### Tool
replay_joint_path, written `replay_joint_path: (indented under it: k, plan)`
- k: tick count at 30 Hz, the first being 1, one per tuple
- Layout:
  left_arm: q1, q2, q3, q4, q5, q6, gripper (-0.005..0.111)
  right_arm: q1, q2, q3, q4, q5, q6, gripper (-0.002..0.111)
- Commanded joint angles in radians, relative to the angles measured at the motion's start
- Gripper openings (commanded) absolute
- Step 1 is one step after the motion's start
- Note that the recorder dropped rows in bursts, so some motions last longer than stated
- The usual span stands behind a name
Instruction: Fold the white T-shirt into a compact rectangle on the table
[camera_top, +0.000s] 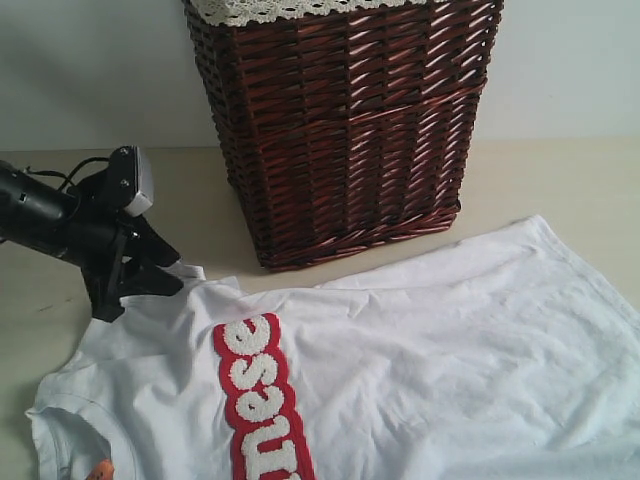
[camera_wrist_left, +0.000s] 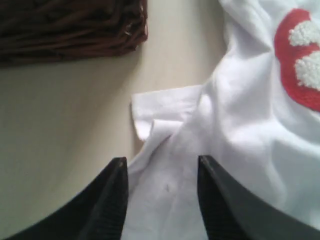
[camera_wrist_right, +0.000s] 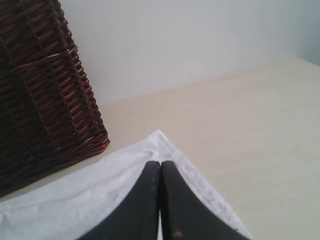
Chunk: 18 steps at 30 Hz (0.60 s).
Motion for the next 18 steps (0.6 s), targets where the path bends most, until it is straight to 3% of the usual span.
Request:
replay_joint_path:
  k: [1,18]
  plan:
    - [-0.006,0.01,-0.078,-0.062,0.014,0.002,0.044,-0.004,-0.007,0.004,-0.009,-0.012,-0.002,0.0]
    - [-0.022,0.106,-0.104,0.068,0.046,0.002,0.044,-0.004,-0.007,0.004,-0.009,-0.012,-0.002,0.0]
